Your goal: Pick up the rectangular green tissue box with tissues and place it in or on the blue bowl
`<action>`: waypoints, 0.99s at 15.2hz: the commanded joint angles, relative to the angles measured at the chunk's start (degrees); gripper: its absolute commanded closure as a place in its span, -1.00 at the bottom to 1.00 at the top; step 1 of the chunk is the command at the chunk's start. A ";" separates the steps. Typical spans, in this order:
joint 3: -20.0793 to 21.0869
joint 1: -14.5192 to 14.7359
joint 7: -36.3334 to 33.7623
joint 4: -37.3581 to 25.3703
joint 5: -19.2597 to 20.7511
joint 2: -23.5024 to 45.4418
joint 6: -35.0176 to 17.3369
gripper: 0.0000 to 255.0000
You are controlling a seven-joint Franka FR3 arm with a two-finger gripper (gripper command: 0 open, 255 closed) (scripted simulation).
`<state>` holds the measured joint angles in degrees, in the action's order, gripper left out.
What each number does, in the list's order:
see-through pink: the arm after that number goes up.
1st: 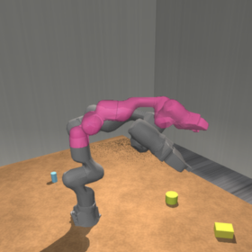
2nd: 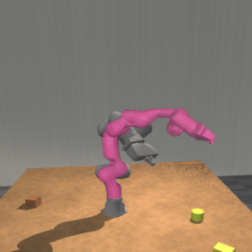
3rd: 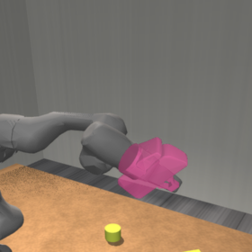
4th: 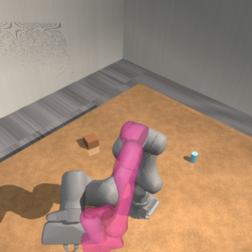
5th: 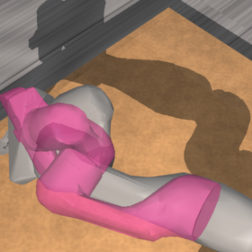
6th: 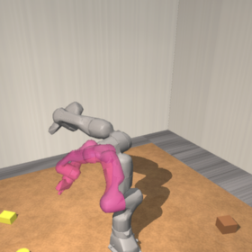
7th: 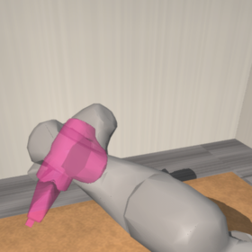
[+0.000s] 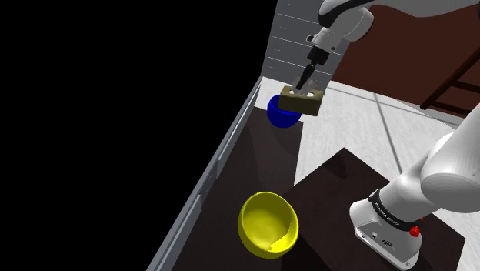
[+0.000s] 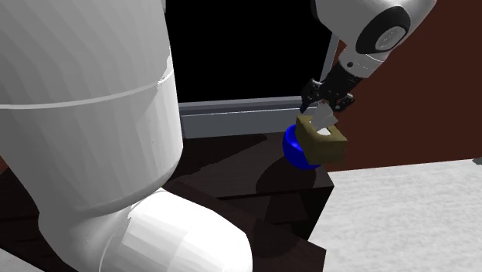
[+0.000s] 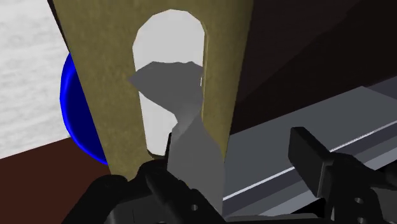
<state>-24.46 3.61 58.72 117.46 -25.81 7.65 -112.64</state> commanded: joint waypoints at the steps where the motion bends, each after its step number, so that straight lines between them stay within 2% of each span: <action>1: 0.04 0.03 0.00 0.16 0.01 0.14 -0.09 -1.00; 4: 0.03 0.03 -0.05 0.11 0.05 0.10 0.00 -1.00; 8: -1.13 -1.08 -1.25 -5.08 2.09 -1.39 6.61 -1.00; 15: -1.13 -1.08 -1.25 -5.08 2.09 -1.39 6.61 -1.00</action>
<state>-25.59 2.53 57.47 112.38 -23.72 6.26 -106.04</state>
